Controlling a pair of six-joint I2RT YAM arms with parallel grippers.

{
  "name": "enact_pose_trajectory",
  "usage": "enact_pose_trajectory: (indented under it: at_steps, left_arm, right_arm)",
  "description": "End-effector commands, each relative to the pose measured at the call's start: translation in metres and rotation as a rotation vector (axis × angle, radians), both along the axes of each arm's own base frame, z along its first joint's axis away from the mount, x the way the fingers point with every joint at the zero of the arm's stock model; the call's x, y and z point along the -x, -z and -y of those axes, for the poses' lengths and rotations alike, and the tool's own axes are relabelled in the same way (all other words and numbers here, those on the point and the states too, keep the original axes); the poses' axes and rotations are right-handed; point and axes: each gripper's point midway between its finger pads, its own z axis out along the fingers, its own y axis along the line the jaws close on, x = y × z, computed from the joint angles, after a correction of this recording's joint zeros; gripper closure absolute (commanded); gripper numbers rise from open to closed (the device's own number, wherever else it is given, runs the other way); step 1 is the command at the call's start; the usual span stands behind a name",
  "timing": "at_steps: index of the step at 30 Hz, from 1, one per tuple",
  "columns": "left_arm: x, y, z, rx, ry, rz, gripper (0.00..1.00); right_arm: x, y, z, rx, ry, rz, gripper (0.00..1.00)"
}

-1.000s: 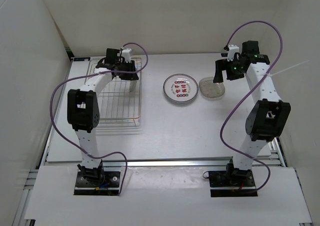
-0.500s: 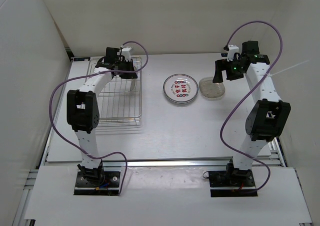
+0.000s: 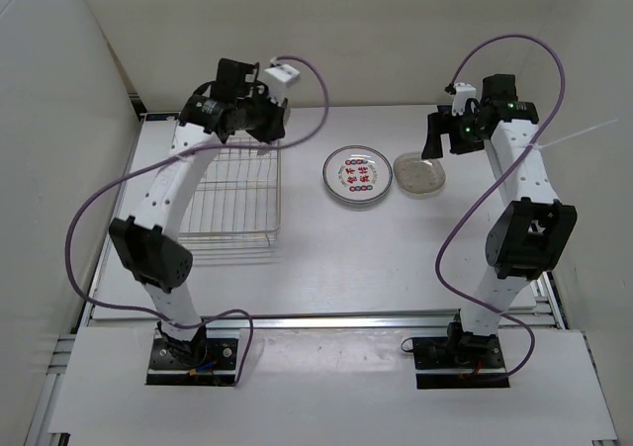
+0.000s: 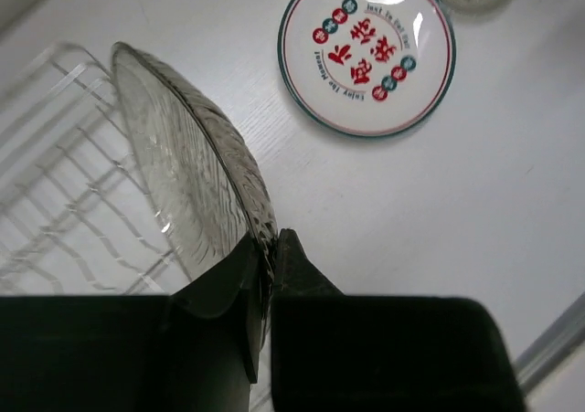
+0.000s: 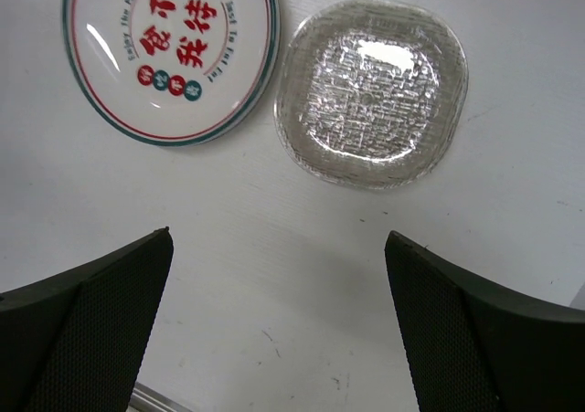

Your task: Unload the plates from the dish rack

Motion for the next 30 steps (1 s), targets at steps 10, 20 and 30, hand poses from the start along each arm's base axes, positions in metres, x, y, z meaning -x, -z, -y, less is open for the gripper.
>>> enact_pose_trajectory:
  at_steps: [10, 20, 30]
  left_arm:
    - [0.18, 0.012, 0.034, -1.389, 0.605, 1.031, 0.88]
    - [0.215, -0.014, 0.119, -1.181, 0.589, 1.25, 0.88]
    - [0.223, -0.024, 0.144, -1.099, 0.579, 1.344, 0.88]
  right_arm:
    - [0.076, -0.131, -0.103, -0.22, -0.364, 0.166, 0.0]
    - [0.146, -0.088, -0.168, -0.162, -0.631, 0.117, 0.04]
    - [0.152, -0.098, -0.179, -0.17, -0.661, 0.16, 0.24]
